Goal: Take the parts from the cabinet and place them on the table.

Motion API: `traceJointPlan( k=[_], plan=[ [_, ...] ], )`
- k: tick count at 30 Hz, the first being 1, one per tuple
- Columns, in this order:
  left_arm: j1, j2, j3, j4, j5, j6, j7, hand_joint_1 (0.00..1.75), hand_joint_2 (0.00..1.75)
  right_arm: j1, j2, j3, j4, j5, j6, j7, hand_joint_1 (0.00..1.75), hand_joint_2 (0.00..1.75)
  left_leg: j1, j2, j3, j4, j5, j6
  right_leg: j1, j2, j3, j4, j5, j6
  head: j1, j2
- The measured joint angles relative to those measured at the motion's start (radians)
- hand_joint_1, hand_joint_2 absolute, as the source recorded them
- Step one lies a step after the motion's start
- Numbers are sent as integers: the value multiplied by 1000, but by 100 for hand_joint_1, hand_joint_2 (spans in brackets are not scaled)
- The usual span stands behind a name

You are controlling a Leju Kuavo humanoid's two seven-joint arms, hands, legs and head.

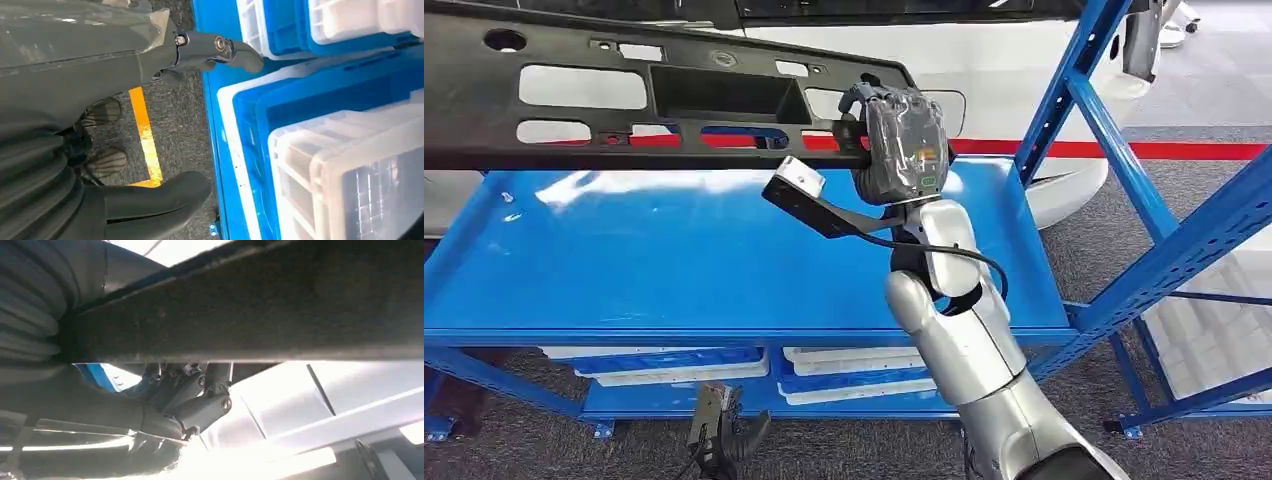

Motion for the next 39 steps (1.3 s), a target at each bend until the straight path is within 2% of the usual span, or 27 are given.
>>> traceJointPlan(
  k=[1,2,4,5,6,10,11,12,14,15,16,17,18,20,21,22,24,25,26,27,29,31,33,35,36,37,39],
  plan=[
    [1,0,0,0,0,2,0,0,175,3,-3,-2,5,-1,-2,0,175,175,2,0,0,0,0,-1,-4,-1,-10,18,3,8,0,0],
    [1,0,-1,0,1,5,2,0,175,6,-6,-3,10,-2,-4,1,175,175,4,0,0,1,0,-2,-10,-1,5,-13,25,23,0,0],
    [-1,0,-2,0,3,11,3,0,175,6,-8,-10,19,-8,-11,1,175,175,14,0,-2,12,-6,-15,-21,-10,95,-186,97,56,0,0],
    [-2,1,-2,0,3,14,3,0,175,6,-8,-14,22,-12,-18,0,175,175,16,0,-5,22,-11,-24,-28,-20,139,-273,117,65,3,0],
    [-5,3,-2,0,7,20,3,0,175,6,-9,-17,28,-19,-27,-5,175,175,10,-2,-17,28,-14,-36,-13,-8,154,-270,110,54,7,0],
    [-5,8,-3,0,21,27,2,0,175,9,-11,-25,50,-44,-45,-22,175,175,16,-3,-22,35,-8,-59,-16,0,131,-268,113,16,-2,0],
    [-5,10,-3,0,21,27,1,0,175,8,-11,-26,56,-50,-49,-27,175,175,20,-4,-30,47,-28,-61,-20,0,129,-270,118,6,-3,0],
    [-5,13,-3,0,25,27,0,0,175,8,-10,-26,62,-61,-53,-32,175,175,19,-4,-44,89,-71,-61,-18,1,124,-270,122,-3,-8,0],
    [-5,19,-3,0,35,28,-5,0,175,8,-9,-28,79,-87,-60,-43,175,175,18,-5,-104,241,-164,-63,-9,1,112,-270,131,-18,-17,0],
    [-4,24,-3,0,41,28,-7,0,175,8,-8,-30,91,-102,-63,-51,175,175,17,-5,-132,310,-194,-62,-4,0,105,-269,135,-24,-20,0],
    [-2,27,-3,0,43,28,-8,0,175,9,-9,-32,101,-111,-64,-54,175,175,17,-5,-144,345,-200,-60,1,1,98,-269,140,-30,-19,0],
    [-2,29,-2,0,45,28,-9,0,175,9,-9,-36,109,-119,-64,-57,175,175,14,-5,-131,332,-185,-54,6,1,91,-269,144,-35,-20,0],
    [-2,31,-2,0,49,27,-10,0,175,8,-8,-40,114,-131,-66,-63,175,175,11,-5,-95,278,-153,-46,9,1,87,-269,150,-36,-21,0],
    [-4,35,-2,0,56,28,-13,0,175,6,-6,-45,124,-151,-73,-72,175,175,1,-11,16,108,-90,-23,13,3,83,-269,156,-33,-21,0],
    [-7,38,-2,0,62,29,-13,0,175,5,-4,-46,127,-158,-76,-74,175,175,-5,-13,47,54,-107,-13,15,2,81,-269,161,-26,-20,0],
    [-7,39,-3,0,64,31,-15,0,175,1,-3,-49,132,-167,-78,-80,175,175,-10,-10,43,58,-86,-20,14,1,80,-270,167,-19,-14,0],
    [-6,43,-2,0,81,35,-18,0,175,-2,8,-50,142,-183,-78,-93,175,175,-18,-10,39,55,-83,-17,8,0,78,-272,178,-7,-20,0],
    [-5,45,-2,0,85,36,-19,0,175,-3,12,-50,146,-188,-78,-98,175,175,-19,-9,35,49,-74,-10,9,1,78,-277,185,3,-19,0],
    [-5,46,-2,0,88,36,-21,0,175,-6,13,-51,152,-193,-78,-101,175,175,-5,-2,37,32,-56,-4,7,-2,70,-267,176,3,-20,0],
    [-6,48,-2,0,94,35,-24,0,175,-11,15,-51,156,-197,-78,-105,175,175,-9,-1,30,28,-45,2,9,-3,53,-247,146,0,-18,0],
    [-3,51,-2,0,102,33,-28,0,175,-21,19,-51,168,-206,-78,-106,175,175,-9,0,5,28,-26,7,7,-3,8,-102,47,-13,-7,0],
    [2,54,-2,0,106,31,-30,0,175,-21,19,-51,176,-211,-78,-106,175,175,-9,2,-19,30,-9,7,7,-3,-24,31,-1,-4,-4,0],
    [5,58,-2,0,107,31,-31,0,175,-21,19,-51,184,-213,-78,-106,175,175,-8,4,-40,31,6,2,2,-3,19,5,26,17,-3,0],
    [4,58,-2,0,108,31,-31,0,175,-23,23,-51,190,-213,-78,-106,175,175,-7,3,-57,37,19,-7,-1,-8,141,-172,74,33,-1,0],
    [4,60,-2,0,108,31,-32,0,175,-25,25,-51,190,-213,-78,-106,175,175,-10,4,-66,42,22,-13,-1,-13,188,-256,53,25,0,0],
    [4,60,-2,-1,108,31,-33,0,175,-27,29,-50,191,-213,-78,-107,175,175,-14,5,-74,46,29,-20,7,-10,210,-283,49,19,-1,0],
    [5,62,-1,-1,110,31,-33,0,175,-27,29,-51,194,-214,-78,-107,175,175,-12,6,-77,43,43,-32,9,-8,198,-278,57,7,-4,0]
  ],
)
